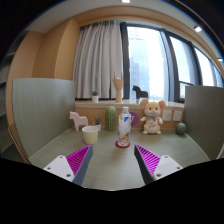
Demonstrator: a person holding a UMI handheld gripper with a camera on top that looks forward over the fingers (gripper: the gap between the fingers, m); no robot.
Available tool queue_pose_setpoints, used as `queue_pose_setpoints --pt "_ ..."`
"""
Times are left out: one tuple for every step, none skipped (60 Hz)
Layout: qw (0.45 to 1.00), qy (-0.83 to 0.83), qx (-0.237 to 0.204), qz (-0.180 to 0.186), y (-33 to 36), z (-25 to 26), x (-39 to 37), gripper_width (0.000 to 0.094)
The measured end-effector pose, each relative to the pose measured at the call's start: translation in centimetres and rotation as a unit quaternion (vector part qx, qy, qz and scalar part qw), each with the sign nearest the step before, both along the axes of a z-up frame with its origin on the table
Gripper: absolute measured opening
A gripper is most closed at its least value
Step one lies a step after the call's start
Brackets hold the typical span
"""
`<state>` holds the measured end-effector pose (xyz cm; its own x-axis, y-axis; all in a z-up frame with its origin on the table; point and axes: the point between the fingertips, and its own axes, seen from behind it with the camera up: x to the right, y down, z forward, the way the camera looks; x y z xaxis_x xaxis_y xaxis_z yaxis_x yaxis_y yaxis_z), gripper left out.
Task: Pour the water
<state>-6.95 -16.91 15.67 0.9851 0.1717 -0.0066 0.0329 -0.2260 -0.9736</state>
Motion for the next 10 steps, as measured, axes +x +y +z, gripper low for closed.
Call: queue_pose_setpoints --pt "1.0 0.001 0.002 -0.002 -0.1 0.1 0.2 0.0858" --pt "1.0 0.003 0.002 -0.003 -0.2 0.3 0.3 0.0857" --pt "1.0 0.005 0.003 -0.005 -0.3 0.4 0.4 0.0856" --pt "1.0 0.006 0.004 -0.007 -0.4 0.5 0.6 0.0858" --pt "1.0 0.007 0.006 -0.01 -0.5 0.7 0.7 0.0858" --pt "1.0 0.008 0.008 -0.012 -0.6 0.8 0.9 0.0859" --pt "1.0 0.009 0.01 -0.015 -0.6 1.0 1.0 0.0857" --pt "1.0 0.009 0.011 -0.016 -0.6 1.2 1.1 0.0857" --pt "1.0 0.009 0.011 -0.016 -0.6 1.3 1.2 0.0856" --pt "1.0 0.01 0.011 -0.017 -0.7 1.3 1.2 0.0858"
